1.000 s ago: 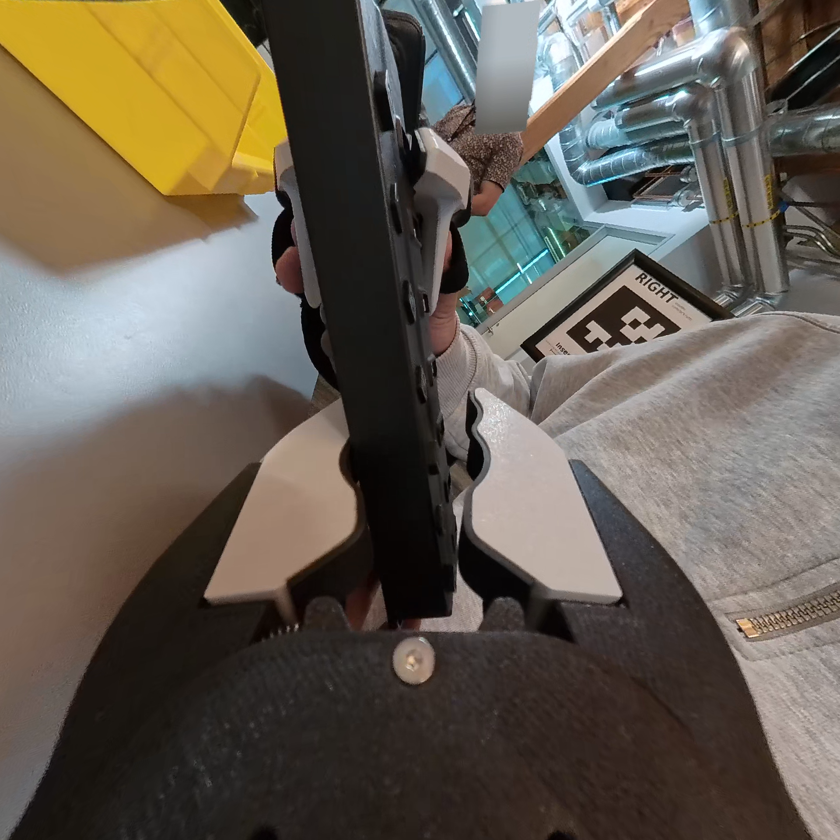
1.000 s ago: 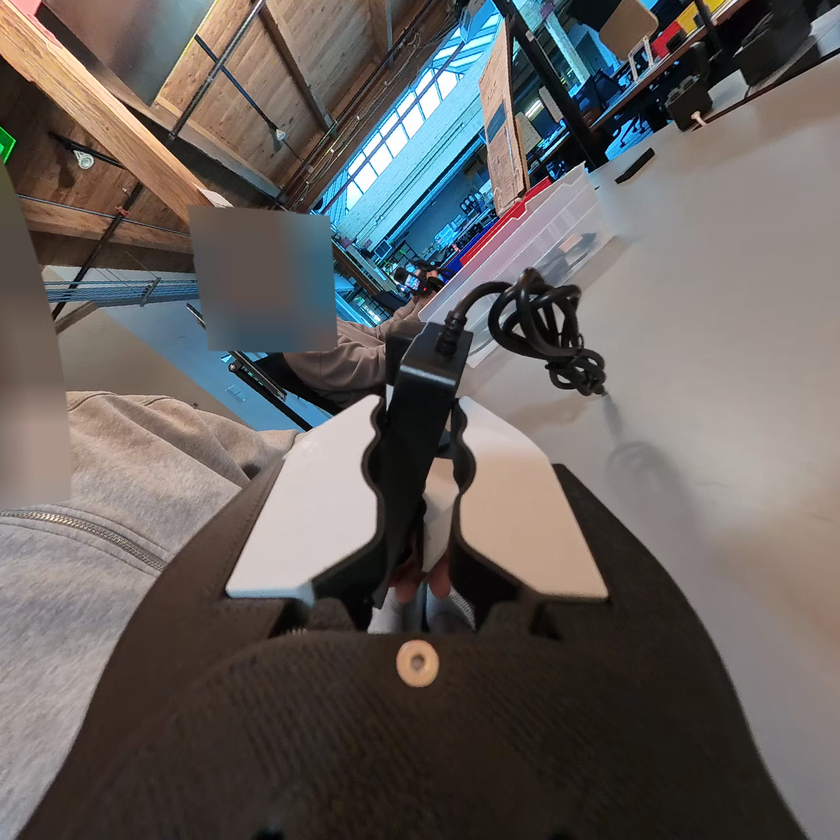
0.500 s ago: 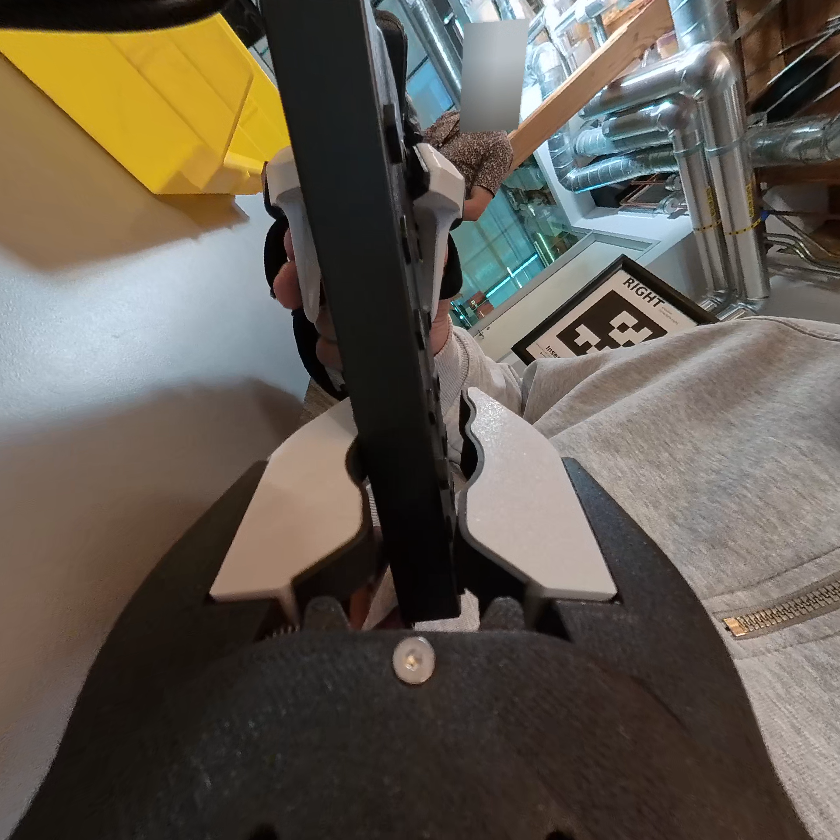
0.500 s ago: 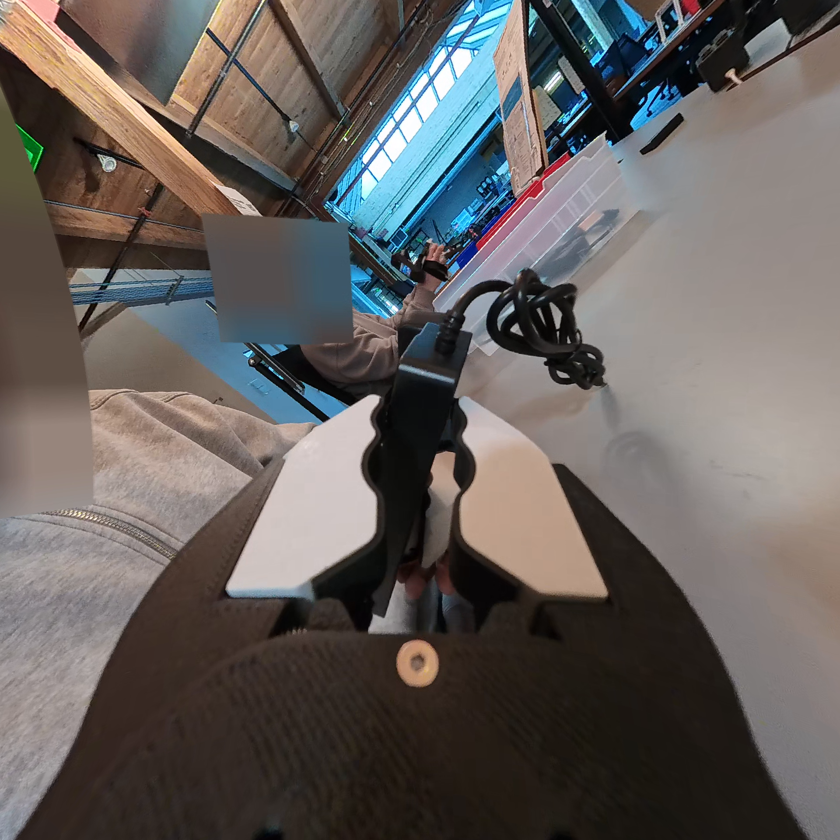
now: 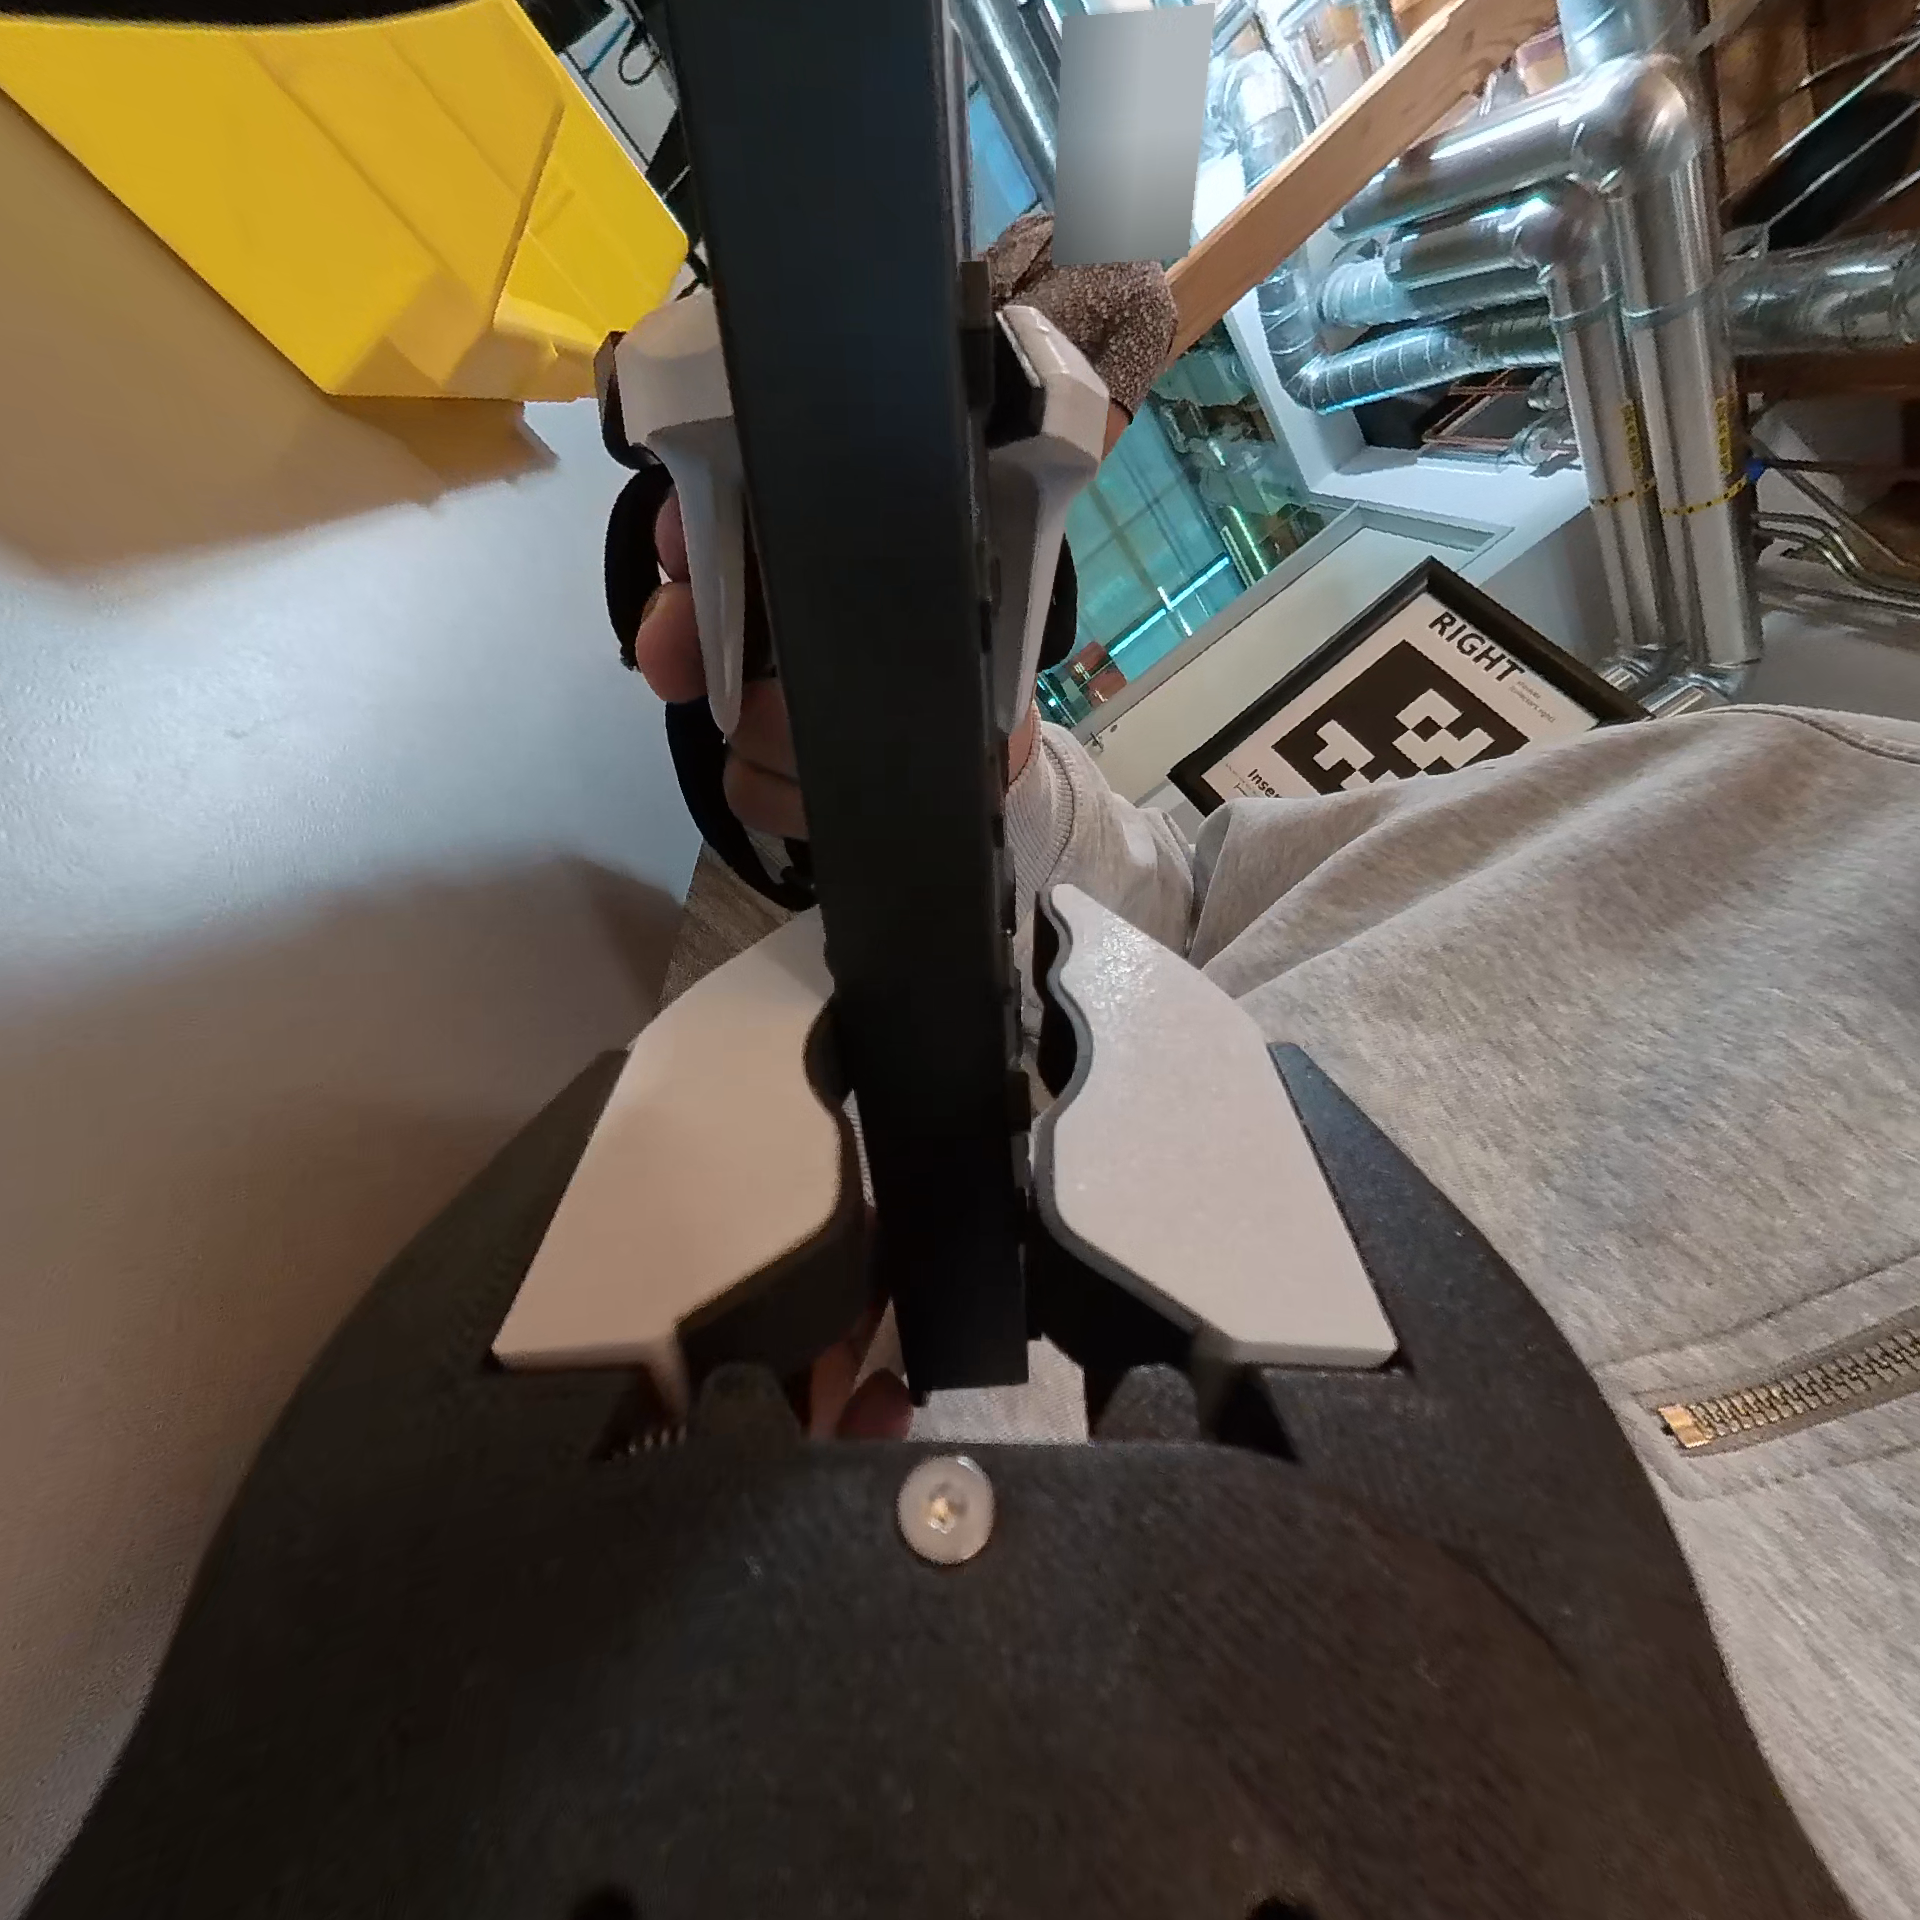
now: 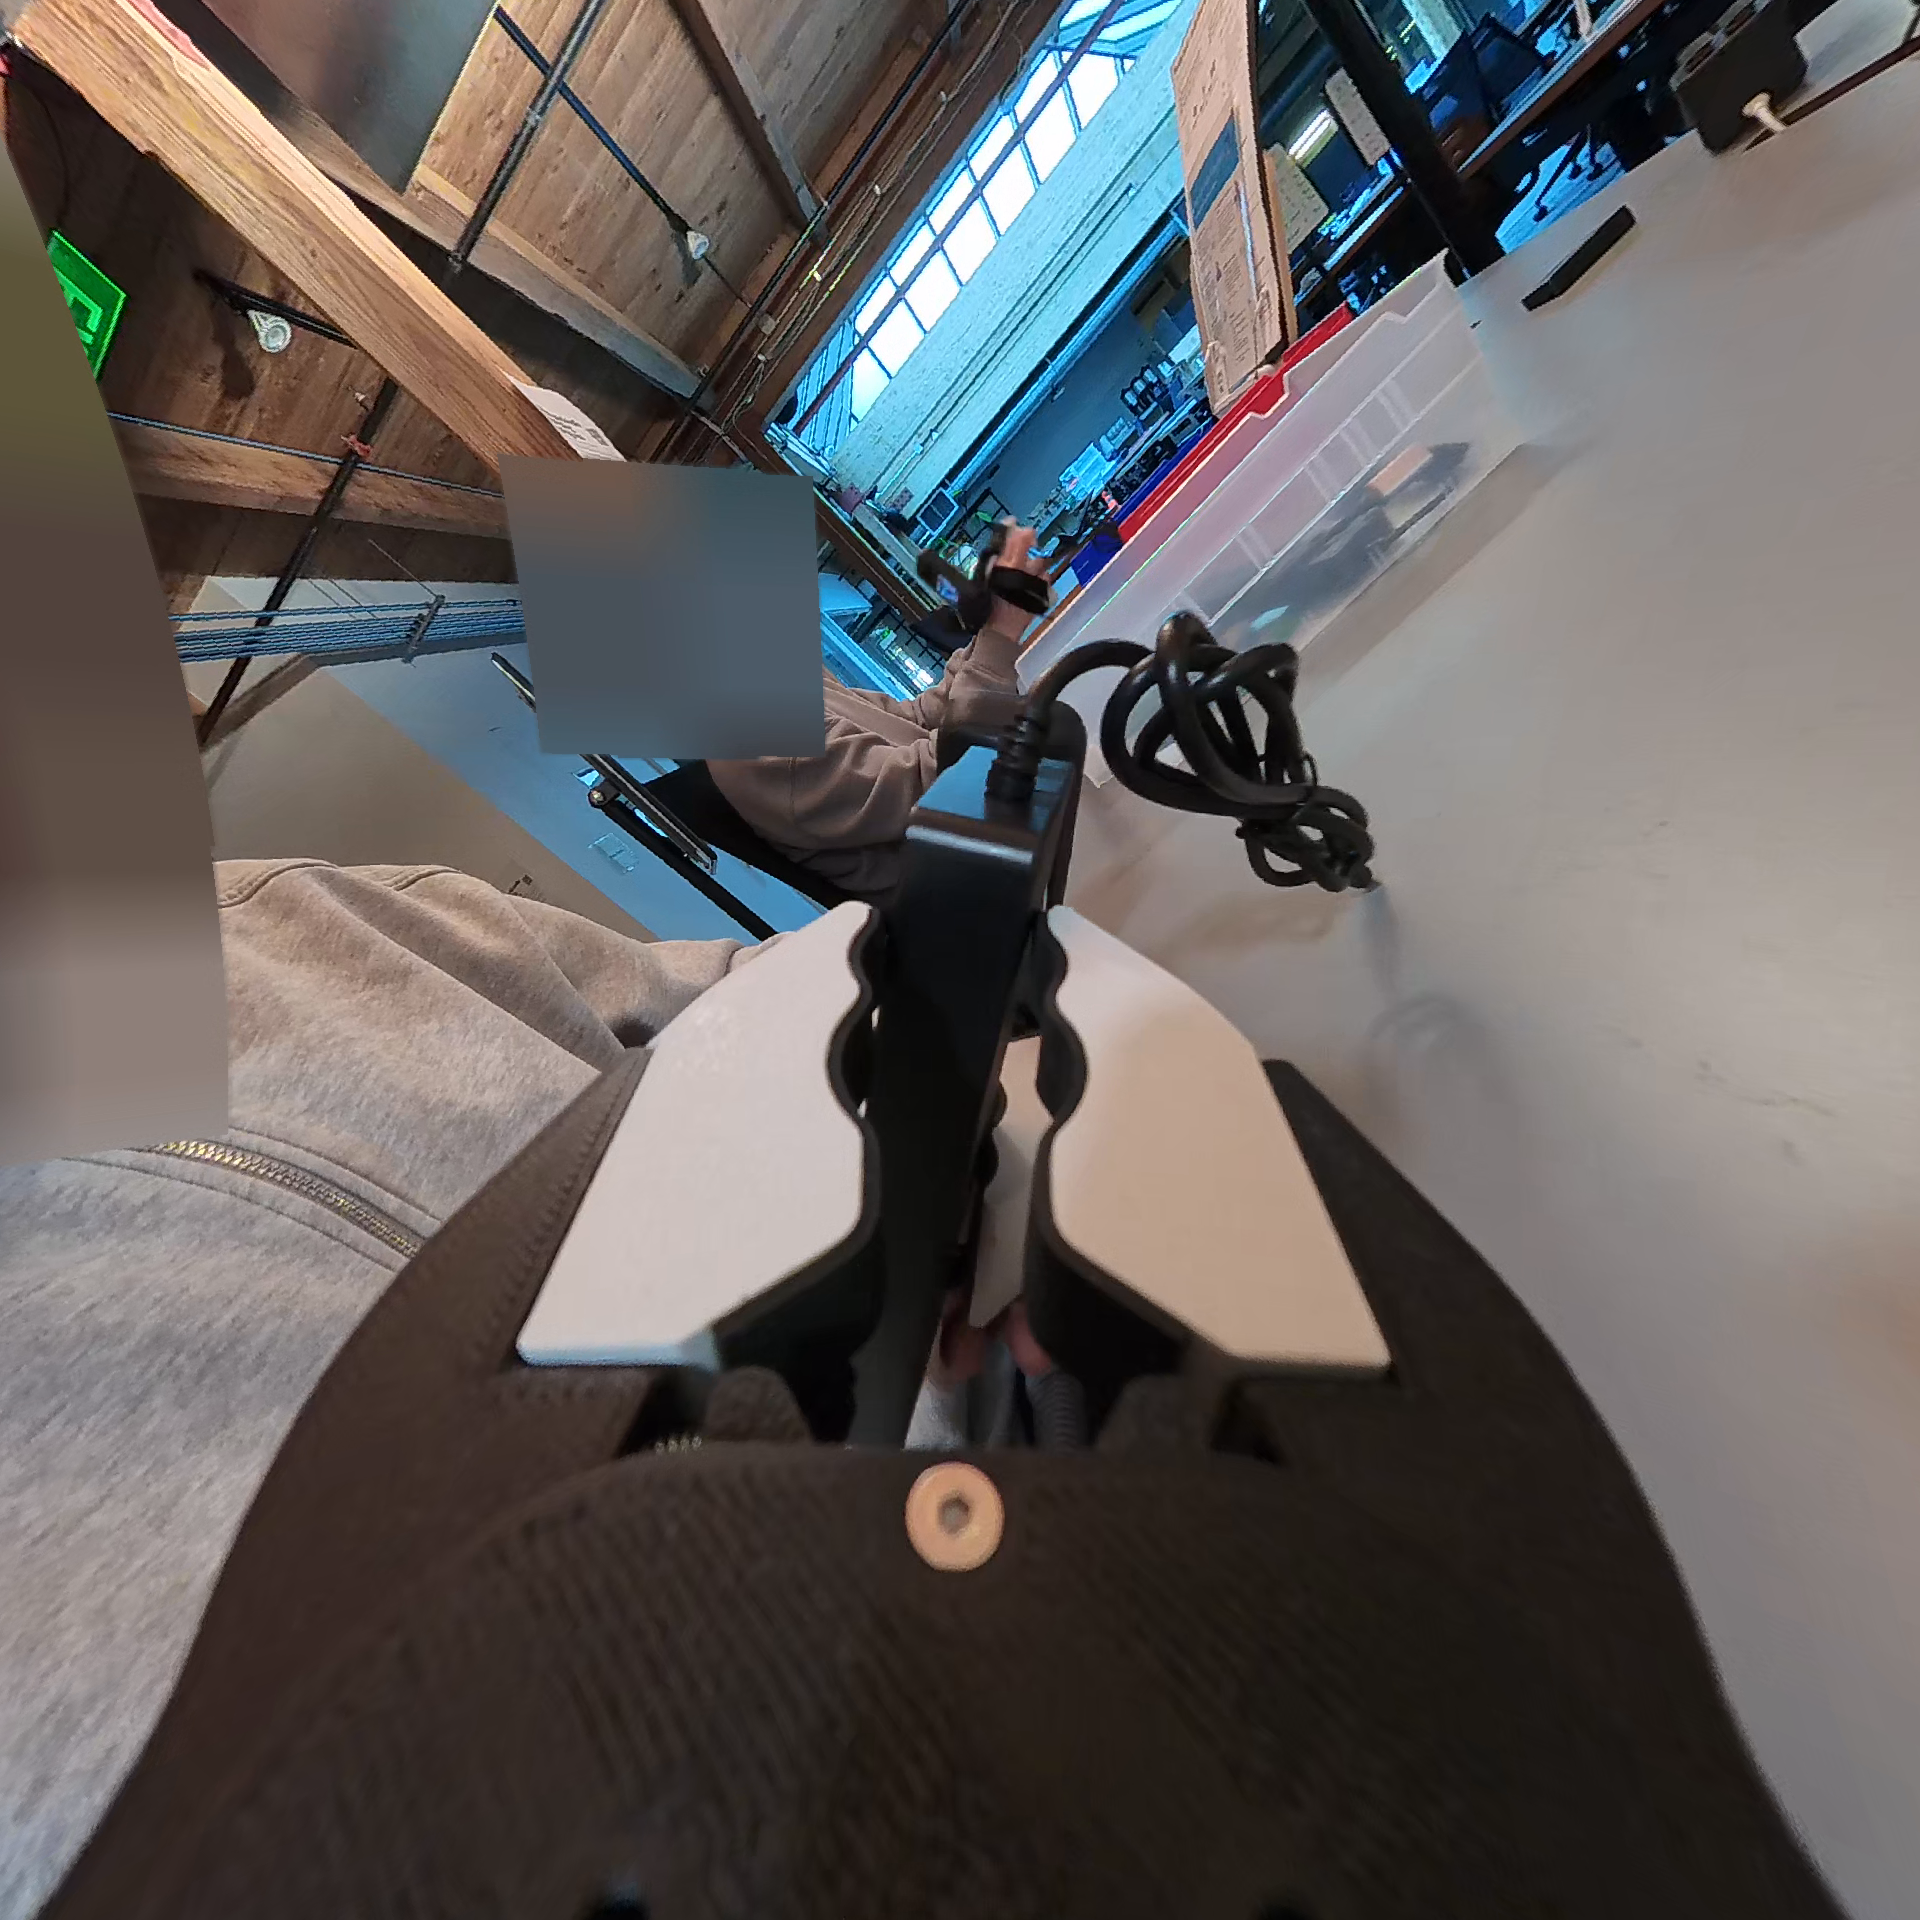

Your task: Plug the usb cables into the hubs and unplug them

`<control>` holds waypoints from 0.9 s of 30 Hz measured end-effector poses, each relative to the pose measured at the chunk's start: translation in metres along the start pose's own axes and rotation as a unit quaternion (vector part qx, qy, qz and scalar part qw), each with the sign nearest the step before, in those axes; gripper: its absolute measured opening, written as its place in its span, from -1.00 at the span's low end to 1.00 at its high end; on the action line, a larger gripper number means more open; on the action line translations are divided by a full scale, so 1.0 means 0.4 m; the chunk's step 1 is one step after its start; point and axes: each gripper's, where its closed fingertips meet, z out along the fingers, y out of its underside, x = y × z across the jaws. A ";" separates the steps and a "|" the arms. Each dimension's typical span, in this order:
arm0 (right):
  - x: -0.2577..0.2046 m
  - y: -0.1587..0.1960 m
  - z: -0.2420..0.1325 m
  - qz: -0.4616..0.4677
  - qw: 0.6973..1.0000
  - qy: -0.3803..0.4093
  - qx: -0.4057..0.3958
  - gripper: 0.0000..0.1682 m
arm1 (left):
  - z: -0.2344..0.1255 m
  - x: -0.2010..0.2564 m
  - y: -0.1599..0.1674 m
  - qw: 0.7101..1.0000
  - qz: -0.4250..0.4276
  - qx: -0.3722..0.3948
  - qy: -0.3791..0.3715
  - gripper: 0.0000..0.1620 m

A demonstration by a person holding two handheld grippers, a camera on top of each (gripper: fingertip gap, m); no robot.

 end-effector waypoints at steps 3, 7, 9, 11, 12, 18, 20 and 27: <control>-0.002 0.001 0.003 0.001 1.000 -0.002 0.000 -0.68 | 0.000 -0.001 0.001 1.000 0.001 -0.001 -0.002 -0.65; 0.002 -0.003 0.005 0.000 1.000 -0.001 0.004 -0.68 | -0.001 0.000 -0.004 1.000 -0.004 0.006 0.001 -0.67; 0.005 -0.006 0.006 0.000 1.000 0.002 0.008 -0.68 | -0.002 0.000 -0.008 1.000 -0.007 0.011 0.002 -0.68; 0.005 -0.012 0.007 0.001 1.000 0.001 0.016 -0.65 | -0.003 -0.002 -0.008 1.000 -0.009 0.013 0.001 -0.68; 0.007 -0.015 0.009 0.002 1.000 0.001 0.021 -0.63 | -0.003 -0.002 -0.009 1.000 -0.011 0.015 0.002 -0.68; 0.015 -0.031 0.006 0.008 0.999 0.007 0.043 -0.53 | -0.022 -0.009 -0.043 0.998 -0.021 0.052 -0.001 -0.68; 0.017 -0.031 0.007 0.005 0.999 0.011 0.043 -0.51 | -0.038 -0.017 -0.067 0.997 -0.014 0.078 -0.013 -0.68; 0.038 0.011 0.026 -0.069 0.996 0.063 -0.011 -0.46 | -0.152 -0.055 -0.194 0.968 -0.023 0.245 -0.056 -0.68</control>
